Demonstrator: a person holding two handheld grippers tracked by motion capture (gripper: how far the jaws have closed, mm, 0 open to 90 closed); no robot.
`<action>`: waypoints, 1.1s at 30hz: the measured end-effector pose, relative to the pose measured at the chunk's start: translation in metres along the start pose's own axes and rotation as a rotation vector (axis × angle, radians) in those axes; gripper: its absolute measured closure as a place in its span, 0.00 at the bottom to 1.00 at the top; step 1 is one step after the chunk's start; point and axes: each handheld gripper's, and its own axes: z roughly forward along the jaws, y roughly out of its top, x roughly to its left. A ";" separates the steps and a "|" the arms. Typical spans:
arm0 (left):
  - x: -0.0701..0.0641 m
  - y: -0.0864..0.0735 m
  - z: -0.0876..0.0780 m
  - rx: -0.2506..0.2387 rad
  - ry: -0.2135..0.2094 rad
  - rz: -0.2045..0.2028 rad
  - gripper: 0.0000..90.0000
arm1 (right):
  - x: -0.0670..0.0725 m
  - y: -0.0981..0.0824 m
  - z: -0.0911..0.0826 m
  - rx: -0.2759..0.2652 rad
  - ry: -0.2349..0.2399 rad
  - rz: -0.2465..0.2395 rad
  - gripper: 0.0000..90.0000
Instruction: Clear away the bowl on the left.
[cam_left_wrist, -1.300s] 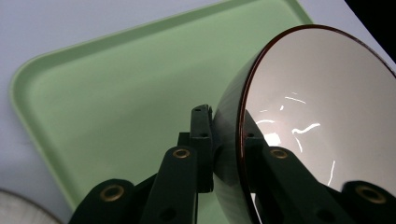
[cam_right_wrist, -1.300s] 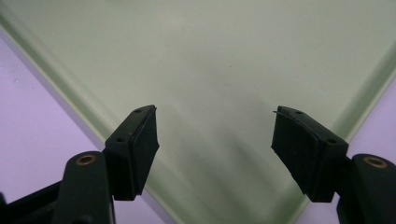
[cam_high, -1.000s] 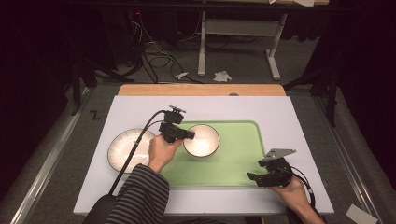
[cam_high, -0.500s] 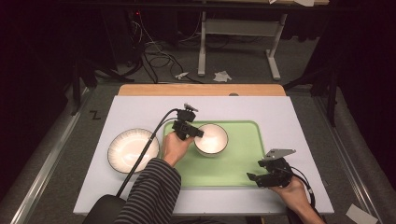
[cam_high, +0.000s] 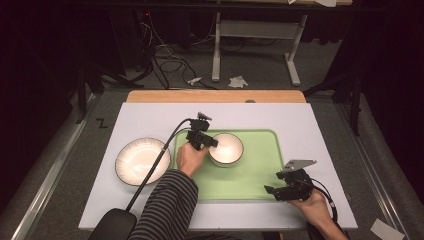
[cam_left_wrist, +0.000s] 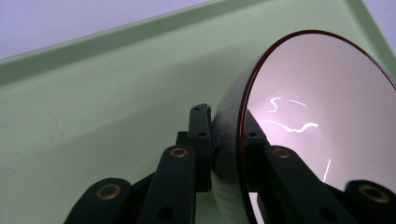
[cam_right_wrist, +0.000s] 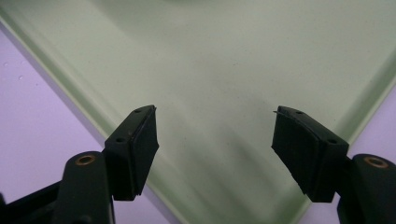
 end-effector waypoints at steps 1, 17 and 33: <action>0.000 0.000 0.000 0.004 0.009 0.004 0.89 | 0.000 0.000 0.000 0.000 0.000 0.000 0.36; 0.002 -0.008 -0.016 -0.034 0.026 0.051 0.51 | 0.000 0.000 0.000 0.003 -0.001 -0.013 0.36; 0.006 -0.015 -0.054 -0.079 0.022 0.095 0.46 | 0.000 0.000 0.002 0.003 0.004 -0.013 0.36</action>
